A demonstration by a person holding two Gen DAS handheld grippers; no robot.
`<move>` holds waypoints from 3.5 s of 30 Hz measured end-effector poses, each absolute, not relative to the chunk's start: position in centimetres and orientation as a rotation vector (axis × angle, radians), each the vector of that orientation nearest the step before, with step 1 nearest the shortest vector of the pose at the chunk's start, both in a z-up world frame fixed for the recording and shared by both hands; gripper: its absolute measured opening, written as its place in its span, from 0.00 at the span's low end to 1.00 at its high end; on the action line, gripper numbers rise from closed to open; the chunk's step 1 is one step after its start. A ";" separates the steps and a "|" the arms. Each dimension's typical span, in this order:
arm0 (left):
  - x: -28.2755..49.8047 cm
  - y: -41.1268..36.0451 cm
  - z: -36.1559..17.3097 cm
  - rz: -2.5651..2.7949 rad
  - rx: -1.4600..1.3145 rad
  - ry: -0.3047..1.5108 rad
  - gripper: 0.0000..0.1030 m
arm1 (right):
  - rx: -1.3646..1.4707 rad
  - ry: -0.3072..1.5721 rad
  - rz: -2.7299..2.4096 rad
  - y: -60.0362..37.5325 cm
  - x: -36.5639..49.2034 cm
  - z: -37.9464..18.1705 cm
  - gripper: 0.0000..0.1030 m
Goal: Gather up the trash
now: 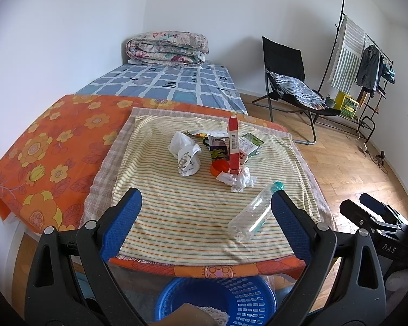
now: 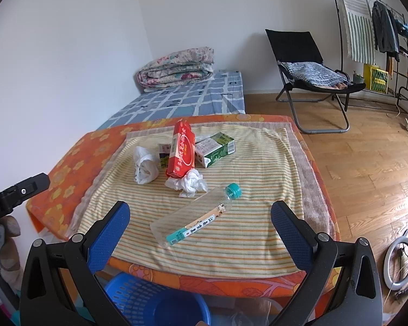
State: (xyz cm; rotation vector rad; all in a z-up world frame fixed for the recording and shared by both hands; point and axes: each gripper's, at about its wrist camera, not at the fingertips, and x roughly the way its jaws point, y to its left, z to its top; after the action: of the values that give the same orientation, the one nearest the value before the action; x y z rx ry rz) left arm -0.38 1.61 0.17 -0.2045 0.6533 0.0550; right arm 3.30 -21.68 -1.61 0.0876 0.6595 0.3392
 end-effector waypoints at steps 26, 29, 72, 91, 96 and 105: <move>-0.7 2.4 -2.2 0.068 -0.208 0.686 0.95 | 0.114 0.692 0.347 -21.9 3.8 -2.2 1.00; 0.0 2.3 -1.9 0.072 -0.210 0.696 0.95 | 0.114 0.695 0.348 -21.9 3.8 -2.3 1.00; 21.3 9.1 -11.8 0.155 -0.521 0.990 0.74 | 0.111 1.028 0.300 -14.4 15.5 -12.1 0.97; 26.5 9.5 -15.9 0.131 -0.612 1.002 0.60 | 0.177 1.174 0.239 -14.9 19.1 -16.2 0.76; 26.6 10.3 -16.0 0.107 -0.652 0.986 0.53 | 0.175 1.180 0.246 -14.8 19.4 -16.4 0.72; 25.0 11.9 -14.7 0.121 -0.634 0.960 0.46 | 0.152 1.166 0.259 -14.8 18.6 -16.1 0.65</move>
State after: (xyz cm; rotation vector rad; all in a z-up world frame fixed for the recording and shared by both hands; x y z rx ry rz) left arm 24.96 11.90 -14.74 -0.6344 0.9603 0.1206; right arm 18.62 -14.85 -16.13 0.1524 1.1662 0.2592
